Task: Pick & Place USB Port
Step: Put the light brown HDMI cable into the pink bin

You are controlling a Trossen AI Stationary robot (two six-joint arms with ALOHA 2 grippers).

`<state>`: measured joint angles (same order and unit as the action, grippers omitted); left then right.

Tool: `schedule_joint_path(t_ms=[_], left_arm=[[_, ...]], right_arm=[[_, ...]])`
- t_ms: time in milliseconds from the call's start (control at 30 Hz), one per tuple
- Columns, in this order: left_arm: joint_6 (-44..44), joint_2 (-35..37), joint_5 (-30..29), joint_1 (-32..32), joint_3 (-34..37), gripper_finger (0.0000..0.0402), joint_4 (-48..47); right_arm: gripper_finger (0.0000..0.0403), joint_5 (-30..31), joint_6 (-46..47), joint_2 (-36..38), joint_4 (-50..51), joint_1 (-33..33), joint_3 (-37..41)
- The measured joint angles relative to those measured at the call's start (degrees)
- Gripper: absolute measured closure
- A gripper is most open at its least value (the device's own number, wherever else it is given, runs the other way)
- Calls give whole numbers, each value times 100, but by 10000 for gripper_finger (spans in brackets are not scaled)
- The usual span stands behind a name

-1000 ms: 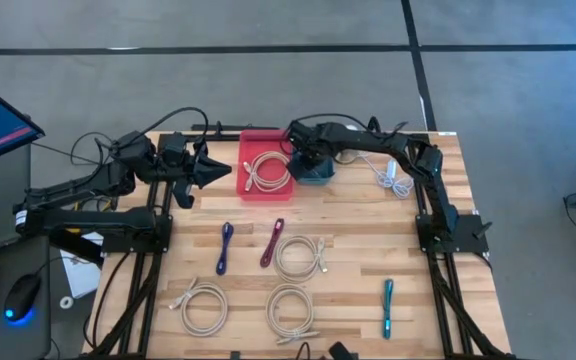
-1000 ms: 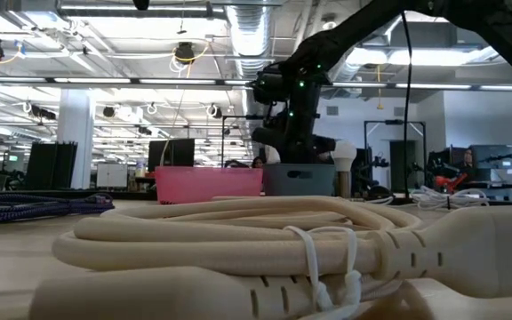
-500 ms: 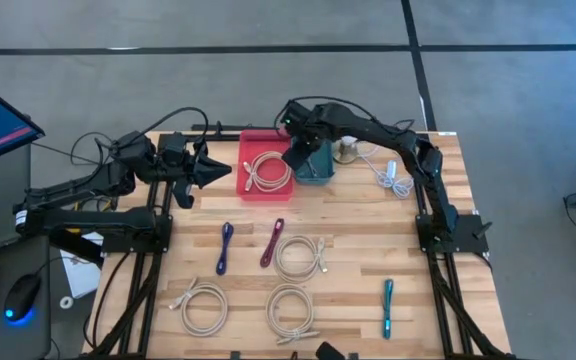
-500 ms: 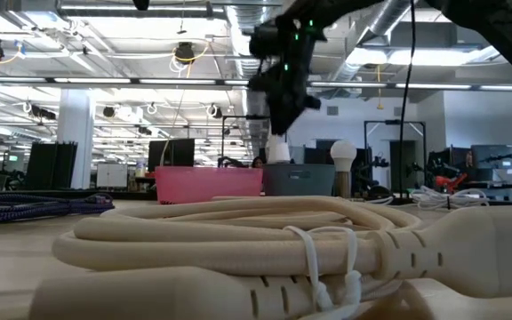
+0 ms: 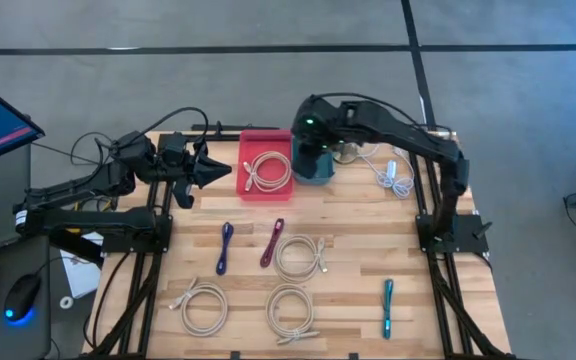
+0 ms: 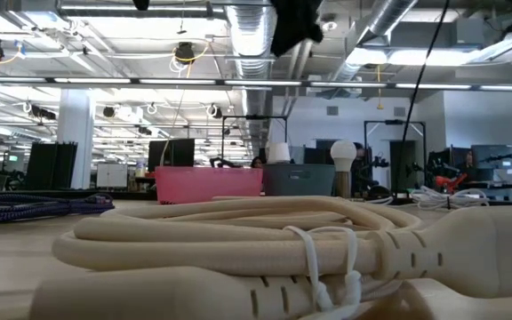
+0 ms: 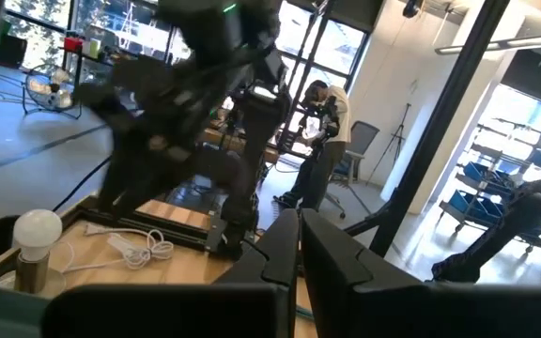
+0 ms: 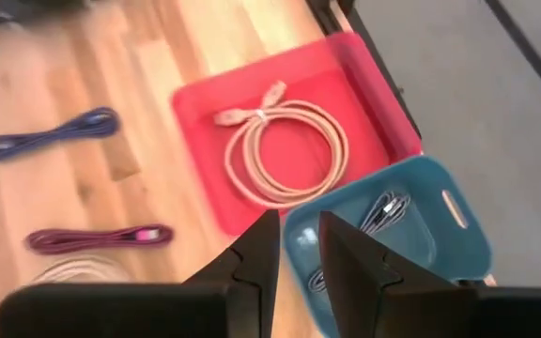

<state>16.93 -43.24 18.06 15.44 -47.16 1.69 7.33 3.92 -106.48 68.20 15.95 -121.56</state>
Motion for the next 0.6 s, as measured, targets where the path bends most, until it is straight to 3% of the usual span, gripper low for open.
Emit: schedule_joint_path(t_ms=[300, 600], left_arm=[[0, 0, 0, 0, 0, 385, -8], [0, 0, 1, 0, 1, 385, -31]], right_arm=[[333, 7, 205, 848, 726, -449, 0], [333, 20, 854, 1126, 1880, -1104, 0]])
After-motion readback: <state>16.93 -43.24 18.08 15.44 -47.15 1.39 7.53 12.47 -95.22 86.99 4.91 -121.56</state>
